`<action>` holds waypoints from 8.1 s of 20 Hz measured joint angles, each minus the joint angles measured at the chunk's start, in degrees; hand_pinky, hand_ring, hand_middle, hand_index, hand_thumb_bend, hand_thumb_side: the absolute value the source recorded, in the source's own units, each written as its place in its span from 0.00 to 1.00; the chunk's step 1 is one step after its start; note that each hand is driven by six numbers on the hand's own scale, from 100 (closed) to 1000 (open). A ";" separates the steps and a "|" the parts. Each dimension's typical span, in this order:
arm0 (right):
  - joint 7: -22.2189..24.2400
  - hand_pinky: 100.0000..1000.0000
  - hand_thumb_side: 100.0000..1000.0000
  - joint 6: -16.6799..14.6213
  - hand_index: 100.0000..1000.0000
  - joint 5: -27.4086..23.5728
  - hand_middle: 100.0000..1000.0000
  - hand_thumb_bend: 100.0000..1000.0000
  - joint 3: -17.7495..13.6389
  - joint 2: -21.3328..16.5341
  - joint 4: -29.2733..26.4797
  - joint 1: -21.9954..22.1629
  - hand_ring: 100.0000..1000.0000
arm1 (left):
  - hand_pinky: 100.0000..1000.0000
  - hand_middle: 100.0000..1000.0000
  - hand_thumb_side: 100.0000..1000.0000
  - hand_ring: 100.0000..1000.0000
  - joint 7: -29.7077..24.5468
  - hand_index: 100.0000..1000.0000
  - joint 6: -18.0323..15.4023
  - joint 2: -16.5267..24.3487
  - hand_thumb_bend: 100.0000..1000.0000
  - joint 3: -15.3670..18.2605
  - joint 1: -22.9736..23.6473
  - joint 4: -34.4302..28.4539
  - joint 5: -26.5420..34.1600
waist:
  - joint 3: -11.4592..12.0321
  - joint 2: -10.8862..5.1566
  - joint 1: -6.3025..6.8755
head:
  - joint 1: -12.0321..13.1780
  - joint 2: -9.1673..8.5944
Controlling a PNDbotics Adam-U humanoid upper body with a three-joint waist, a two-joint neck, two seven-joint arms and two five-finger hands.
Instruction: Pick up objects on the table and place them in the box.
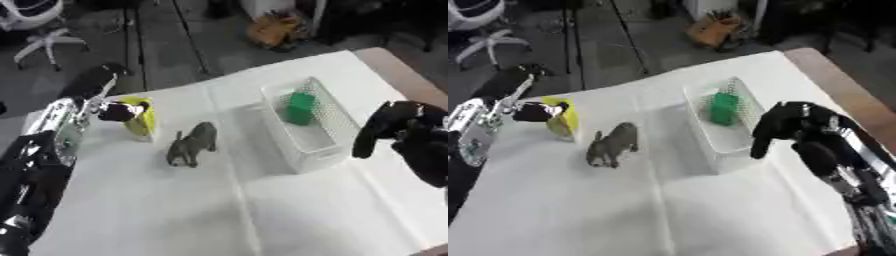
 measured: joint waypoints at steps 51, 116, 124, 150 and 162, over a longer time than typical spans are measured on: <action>0.65 0.46 0.59 -0.39 0.78 0.90 0.58 0.22 -0.01 0.49 -0.30 -0.70 0.46 | 0.49 0.71 0.43 0.61 15.60 0.81 15.85 -2.58 1.00 0.67 2.02 2.47 6.14 | -0.91 1.34 0.01 | -0.01 -0.23; 1.64 0.47 0.59 -0.40 0.78 -0.29 0.58 0.23 0.00 0.58 -0.29 -1.25 0.47 | 0.15 0.36 0.16 0.29 30.38 0.51 10.75 -3.52 0.47 -2.48 1.39 -6.03 32.66 | -2.21 2.46 0.01 | -0.32 -0.93; 1.74 0.47 0.59 -0.30 0.78 -0.90 0.58 0.23 0.03 0.58 -0.29 -1.32 0.47 | 0.16 0.36 0.17 0.29 28.33 0.51 8.54 -5.13 0.48 -4.85 0.24 -8.82 34.38 | -3.96 2.20 0.01 | -0.22 -0.93; 2.42 0.47 0.59 0.14 0.77 -1.72 0.54 0.24 0.39 0.57 -0.30 -3.01 0.46 | 0.16 0.36 0.23 0.29 19.02 0.51 -1.79 -11.18 0.54 -11.77 -0.97 -13.35 38.20 | -12.62 2.20 2.08 | 0.35 -1.49; 2.57 0.47 0.59 0.29 0.76 -1.97 0.54 0.24 0.38 0.57 -0.30 -3.02 0.46 | 0.23 0.41 0.31 0.35 7.74 0.55 -6.80 -11.68 0.66 -13.23 0.18 -10.27 25.62 | -12.58 2.07 2.45 | 0.40 -1.50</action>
